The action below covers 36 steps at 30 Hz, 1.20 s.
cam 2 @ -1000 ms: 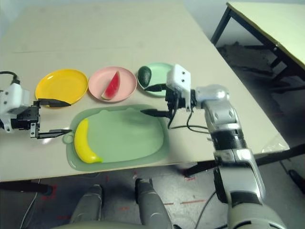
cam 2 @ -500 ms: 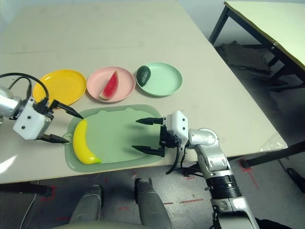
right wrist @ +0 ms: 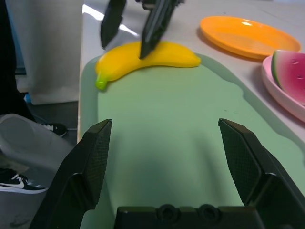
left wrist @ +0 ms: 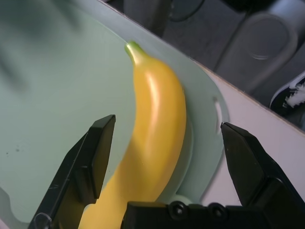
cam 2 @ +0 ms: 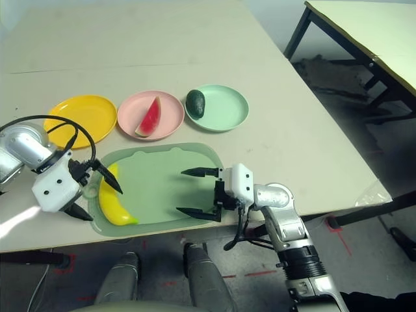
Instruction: Place the fruits into color-matched plates.
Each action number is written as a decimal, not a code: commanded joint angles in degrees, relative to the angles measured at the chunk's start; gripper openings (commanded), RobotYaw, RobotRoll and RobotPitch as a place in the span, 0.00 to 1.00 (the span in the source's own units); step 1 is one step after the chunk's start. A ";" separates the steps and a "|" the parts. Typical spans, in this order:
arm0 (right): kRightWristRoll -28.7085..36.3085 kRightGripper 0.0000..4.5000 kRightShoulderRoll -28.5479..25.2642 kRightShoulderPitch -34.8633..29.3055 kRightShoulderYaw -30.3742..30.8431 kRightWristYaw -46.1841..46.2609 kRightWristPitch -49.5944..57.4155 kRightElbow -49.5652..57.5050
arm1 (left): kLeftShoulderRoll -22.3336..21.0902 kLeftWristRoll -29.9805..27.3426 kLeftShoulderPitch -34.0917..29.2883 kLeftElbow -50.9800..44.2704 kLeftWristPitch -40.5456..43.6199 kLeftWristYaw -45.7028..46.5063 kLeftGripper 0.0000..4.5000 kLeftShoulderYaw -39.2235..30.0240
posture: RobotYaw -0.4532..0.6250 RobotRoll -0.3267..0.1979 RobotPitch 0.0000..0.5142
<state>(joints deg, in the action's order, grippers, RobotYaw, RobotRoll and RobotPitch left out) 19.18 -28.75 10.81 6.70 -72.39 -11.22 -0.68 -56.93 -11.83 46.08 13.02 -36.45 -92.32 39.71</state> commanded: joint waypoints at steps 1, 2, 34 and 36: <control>-0.29 1.00 -0.36 -1.00 0.61 1.33 0.40 1.79 | 0.60 5.02 -0.80 3.51 -2.59 -0.18 0.96 -0.99 | 0.33 0.62 0.41; -0.17 1.00 -0.43 -1.10 0.61 1.60 0.58 2.07 | 0.39 5.70 -0.99 4.16 -2.80 -0.18 0.91 -0.94 | 0.33 0.62 0.41; -3.40 1.00 8.34 -1.48 0.00 24.64 7.70 4.38 | -1.20 28.17 18.16 43.53 -4.90 22.55 0.39 -16.61 | 0.37 0.62 0.42; -3.97 1.00 8.49 -1.71 0.25 25.54 7.93 4.58 | 0.05 31.48 18.48 47.34 -6.18 27.64 0.39 -16.05 | 0.37 0.62 0.43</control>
<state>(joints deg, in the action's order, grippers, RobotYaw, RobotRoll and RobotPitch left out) 16.14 -20.40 9.95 6.16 -47.54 -3.75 2.92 -57.52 16.52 64.34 57.63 -41.29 -68.25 22.91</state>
